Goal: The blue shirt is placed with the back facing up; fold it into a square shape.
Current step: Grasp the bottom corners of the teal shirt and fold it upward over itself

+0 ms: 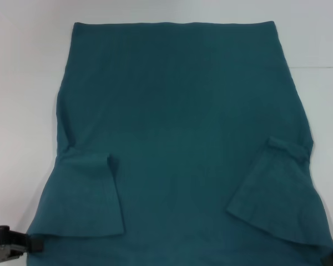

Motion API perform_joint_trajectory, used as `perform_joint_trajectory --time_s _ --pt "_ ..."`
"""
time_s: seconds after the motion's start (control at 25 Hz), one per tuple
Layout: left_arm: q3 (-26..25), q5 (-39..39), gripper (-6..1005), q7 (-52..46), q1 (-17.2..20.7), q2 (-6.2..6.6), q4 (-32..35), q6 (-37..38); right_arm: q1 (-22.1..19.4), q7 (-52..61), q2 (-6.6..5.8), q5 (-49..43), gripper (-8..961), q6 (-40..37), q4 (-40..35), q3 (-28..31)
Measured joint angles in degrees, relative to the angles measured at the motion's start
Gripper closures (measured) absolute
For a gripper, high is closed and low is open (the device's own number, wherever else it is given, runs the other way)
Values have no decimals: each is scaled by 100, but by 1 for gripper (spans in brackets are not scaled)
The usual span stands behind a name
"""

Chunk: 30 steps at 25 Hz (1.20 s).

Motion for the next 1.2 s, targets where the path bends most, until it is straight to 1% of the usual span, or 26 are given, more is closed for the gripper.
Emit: perform_joint_trajectory --time_s 0.12,0.16,0.28,0.32,0.4,0.56,0.68,0.88,1.0,1.08,1.16,1.2 --pt "-16 -18 966 48 -36 0 -40 21 -22 -174 -1 38 888 105 2 164" --pt "-2 -52 966 77 -101 9 -84 24 -7 -241 -2 52 888 150 5 281" --pt "3 -127 966 77 -452 69 -307 -129 83 -420 -2 188 888 341 19 712" --pt "3 -127 967 77 -452 69 -307 -129 112 -436 -2 271 888 429 20 829" --pt "13 -127 967 -157 -961 148 -684 -668 160 -396 -1 493 888 742 34 1012" --pt "95 -94 966 -443 -1462 262 -1109 -1341 203 -199 -1 966 888 1267 62 1231" --pt "254 -91 966 -676 -1799 354 -1259 -1822 223 -5 -1 1260 888 1645 67 1259" --pt "899 -91 966 -1069 -2305 482 -1362 -2527 377 381 15 1507 888 2360 69 1266" --pt "1291 -91 966 -1290 -2590 525 -1443 -3076 543 400 43 1665 888 2690 69 1234" --pt "1545 -91 967 -1428 -2708 518 -1466 -3477 703 346 88 1685 888 3066 69 1176" --pt "1827 -91 967 -1544 -2791 478 -1488 -3930 827 239 164 1678 888 3552 71 1021" --pt "1960 -92 967 -1574 -2826 433 -1507 -4175 868 186 204 1677 888 3792 73 926"
